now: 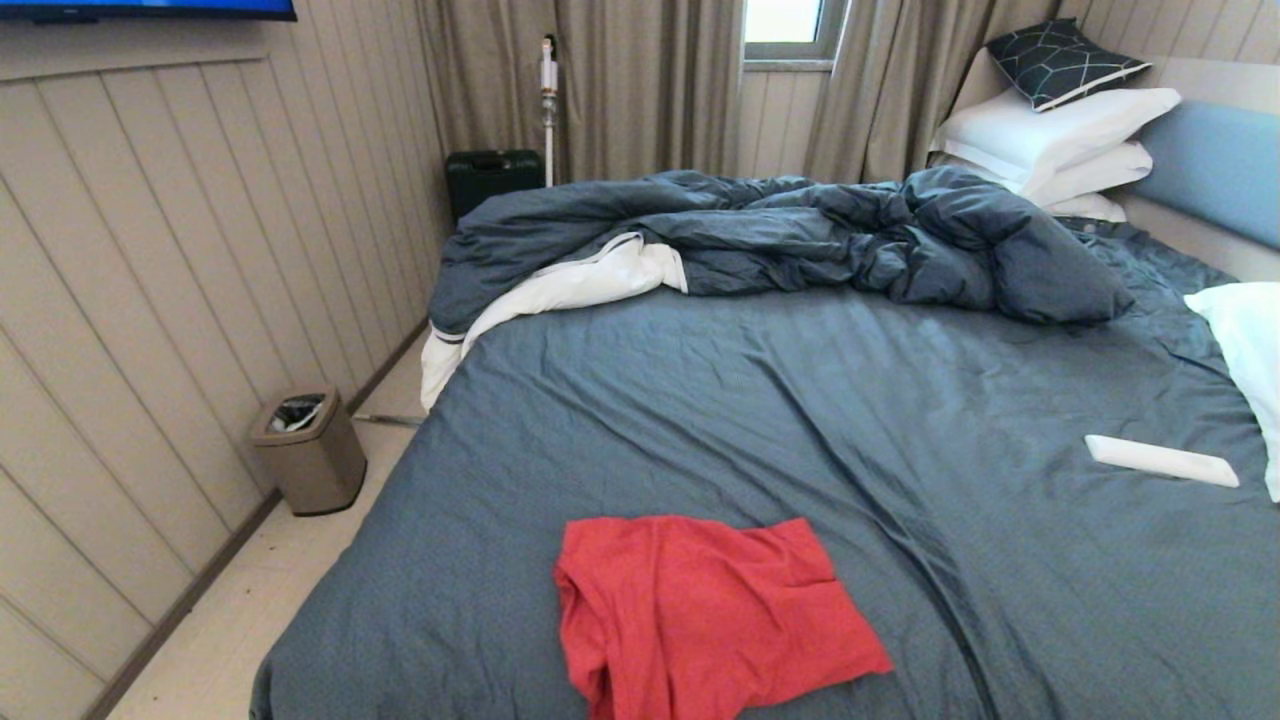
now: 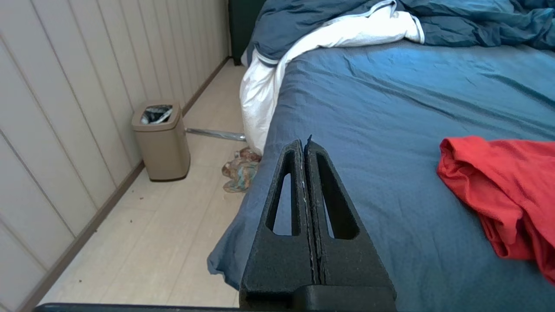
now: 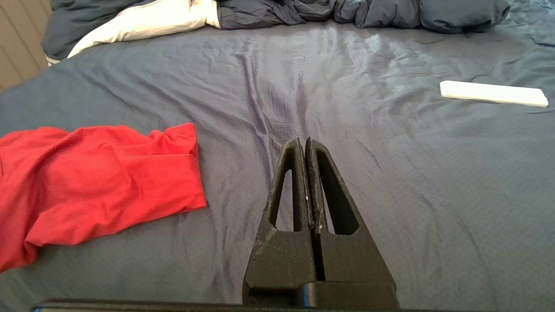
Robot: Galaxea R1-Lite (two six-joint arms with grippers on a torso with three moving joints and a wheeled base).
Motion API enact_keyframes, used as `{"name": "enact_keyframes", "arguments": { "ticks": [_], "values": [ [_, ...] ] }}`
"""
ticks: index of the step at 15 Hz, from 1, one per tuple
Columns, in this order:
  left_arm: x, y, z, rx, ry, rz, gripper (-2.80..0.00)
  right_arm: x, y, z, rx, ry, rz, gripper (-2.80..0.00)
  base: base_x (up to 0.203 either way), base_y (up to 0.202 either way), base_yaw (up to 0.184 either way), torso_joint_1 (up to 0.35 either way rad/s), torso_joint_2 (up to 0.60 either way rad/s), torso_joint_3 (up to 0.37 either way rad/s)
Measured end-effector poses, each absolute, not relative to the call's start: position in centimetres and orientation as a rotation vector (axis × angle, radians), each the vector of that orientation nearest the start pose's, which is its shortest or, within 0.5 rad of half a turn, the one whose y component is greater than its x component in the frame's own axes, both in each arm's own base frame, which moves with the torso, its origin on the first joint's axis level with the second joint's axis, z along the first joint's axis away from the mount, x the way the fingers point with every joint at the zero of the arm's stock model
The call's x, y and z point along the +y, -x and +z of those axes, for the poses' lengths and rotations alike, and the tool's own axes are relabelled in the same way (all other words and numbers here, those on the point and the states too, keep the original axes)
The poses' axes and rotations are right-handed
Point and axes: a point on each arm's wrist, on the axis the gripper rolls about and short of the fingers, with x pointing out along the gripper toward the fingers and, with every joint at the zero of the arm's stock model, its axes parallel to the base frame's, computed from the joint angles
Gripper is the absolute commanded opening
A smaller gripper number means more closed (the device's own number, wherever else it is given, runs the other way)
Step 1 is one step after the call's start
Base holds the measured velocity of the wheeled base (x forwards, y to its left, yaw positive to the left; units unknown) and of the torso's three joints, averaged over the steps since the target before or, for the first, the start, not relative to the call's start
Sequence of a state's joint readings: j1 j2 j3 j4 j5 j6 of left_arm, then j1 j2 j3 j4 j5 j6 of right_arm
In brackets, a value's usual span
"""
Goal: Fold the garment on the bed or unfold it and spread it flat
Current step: Unford the red T-shirt
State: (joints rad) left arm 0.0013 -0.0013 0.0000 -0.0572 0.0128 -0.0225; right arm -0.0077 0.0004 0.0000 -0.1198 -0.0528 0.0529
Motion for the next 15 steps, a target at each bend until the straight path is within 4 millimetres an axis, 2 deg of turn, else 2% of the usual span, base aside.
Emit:
{"name": "enact_keyframes", "arguments": {
  "ticks": [10,15],
  "values": [
    [0.0,2.3,8.1,-0.059,0.024,0.013,-2.8,-0.1,2.3,8.6,-0.105,-0.052,-0.052,-2.8,0.0,0.0,0.0,0.0,0.0,0.0],
    [0.0,2.3,8.1,-0.059,0.023,0.013,-2.8,0.0,2.3,7.7,-0.015,-0.051,-0.007,-2.8,0.0,0.0,0.0,0.0,0.0,0.0]
  ]
}}
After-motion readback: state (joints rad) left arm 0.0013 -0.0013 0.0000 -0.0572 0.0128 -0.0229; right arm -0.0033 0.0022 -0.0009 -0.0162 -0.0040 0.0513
